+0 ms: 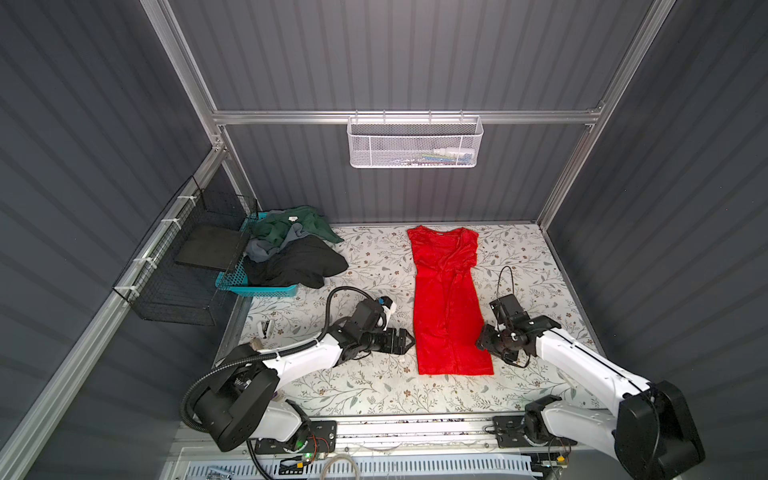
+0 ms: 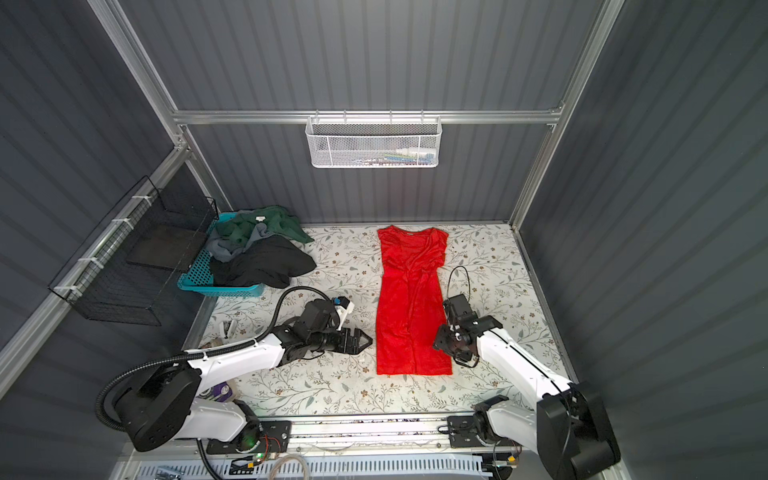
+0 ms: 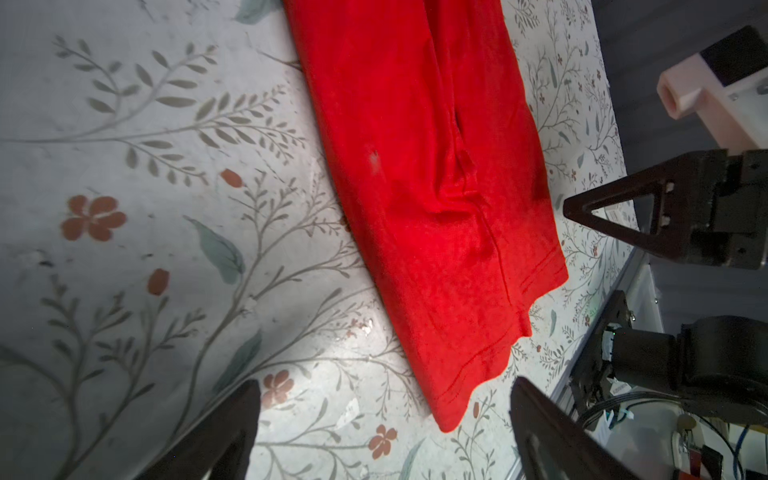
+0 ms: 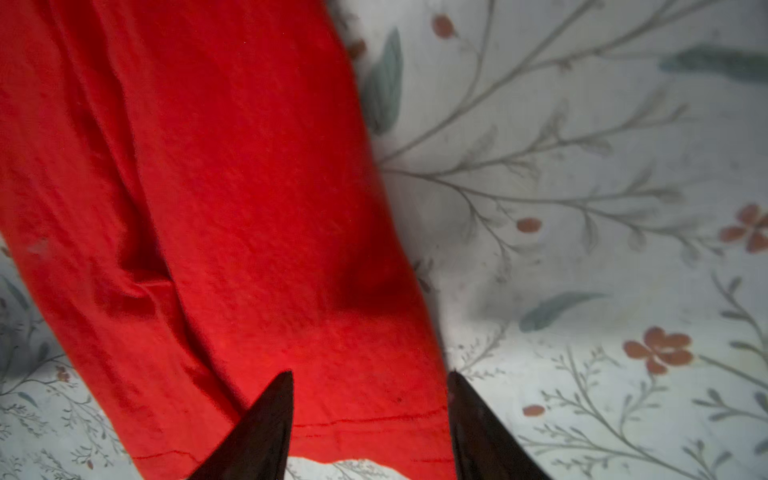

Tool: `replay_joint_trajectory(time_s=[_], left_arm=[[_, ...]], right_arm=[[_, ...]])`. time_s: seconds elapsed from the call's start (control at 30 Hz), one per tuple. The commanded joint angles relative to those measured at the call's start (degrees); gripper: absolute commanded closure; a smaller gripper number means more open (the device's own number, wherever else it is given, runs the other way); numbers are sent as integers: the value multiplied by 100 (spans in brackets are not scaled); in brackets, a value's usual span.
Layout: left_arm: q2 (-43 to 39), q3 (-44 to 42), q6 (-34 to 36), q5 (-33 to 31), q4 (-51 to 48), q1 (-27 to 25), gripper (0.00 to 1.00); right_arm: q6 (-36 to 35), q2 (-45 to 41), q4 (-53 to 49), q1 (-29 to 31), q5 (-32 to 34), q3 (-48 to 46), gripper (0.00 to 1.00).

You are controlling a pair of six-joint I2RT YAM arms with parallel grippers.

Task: Fold and stack the t-shirts

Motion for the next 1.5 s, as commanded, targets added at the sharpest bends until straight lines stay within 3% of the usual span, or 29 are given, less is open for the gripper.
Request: replay_joint_trajectory(time_s=[0.0,0.17,0.27,0.47,0.97,1.07,1.27,1.47], left_arm=[[214,-133,-185,38,167,-210,8],[429,-66,-260,-113,225,-516,11],[604,-72,-339,-169,323,-649,20],[888,72,-362,-325,193,-1012,25],[1663,590,-376,-605,-291,-1429,62],[1698,654,-396,-669,-397,-1434,78],[1800,879,-350,-740,-701,-1437,99],[1566,922,-284,-915,-764,-1446,100]], right_arm=[[295,-269,-173,48,127,-275,42],[373,-296,-186,183,118,-592,46],[368,-466,-1,312,33,-765,54],[455,-658,-27,417,170,-807,61],[588,-793,120,473,7,-923,73],[598,-857,132,478,-6,-928,79],[511,-897,42,497,-47,-749,99],[629,-1136,-220,613,7,-580,100]])
